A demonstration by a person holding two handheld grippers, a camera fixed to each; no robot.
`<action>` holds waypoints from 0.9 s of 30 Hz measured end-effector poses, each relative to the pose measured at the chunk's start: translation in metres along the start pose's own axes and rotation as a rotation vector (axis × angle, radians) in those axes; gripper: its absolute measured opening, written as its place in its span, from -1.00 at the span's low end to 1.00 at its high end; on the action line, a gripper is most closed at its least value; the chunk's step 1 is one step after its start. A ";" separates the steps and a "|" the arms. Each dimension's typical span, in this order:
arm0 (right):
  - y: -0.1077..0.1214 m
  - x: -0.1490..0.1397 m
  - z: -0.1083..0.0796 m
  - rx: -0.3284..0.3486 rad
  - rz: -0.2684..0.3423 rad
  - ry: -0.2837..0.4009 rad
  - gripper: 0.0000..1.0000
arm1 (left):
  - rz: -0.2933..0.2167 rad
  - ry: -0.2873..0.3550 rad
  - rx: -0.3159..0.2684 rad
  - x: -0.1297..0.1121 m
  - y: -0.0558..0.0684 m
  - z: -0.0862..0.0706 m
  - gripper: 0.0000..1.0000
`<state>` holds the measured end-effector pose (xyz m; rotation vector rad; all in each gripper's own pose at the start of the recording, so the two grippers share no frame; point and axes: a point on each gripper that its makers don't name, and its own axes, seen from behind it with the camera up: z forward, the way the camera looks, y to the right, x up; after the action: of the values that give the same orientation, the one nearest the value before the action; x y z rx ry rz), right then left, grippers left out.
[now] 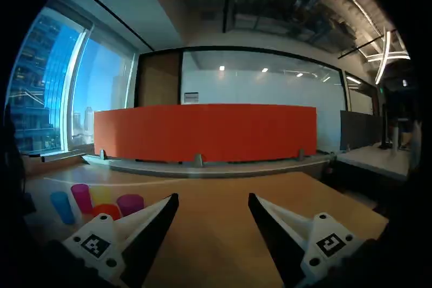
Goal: Pour water
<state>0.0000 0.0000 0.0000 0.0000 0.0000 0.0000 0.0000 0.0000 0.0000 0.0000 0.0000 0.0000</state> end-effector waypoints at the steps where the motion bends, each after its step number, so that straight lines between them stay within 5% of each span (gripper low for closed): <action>1: -0.001 0.001 0.001 0.002 -0.003 -0.001 1.00 | 0.001 0.000 -0.004 0.004 0.002 0.002 0.92; 27: -0.021 0.090 0.011 0.074 -0.019 0.008 0.99 | 0.083 0.055 -0.129 0.119 0.031 0.019 0.92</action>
<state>0.0901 -0.0206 0.0113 0.0736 0.0081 -0.0194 0.1187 0.0312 0.0190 -0.1290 0.0548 0.0828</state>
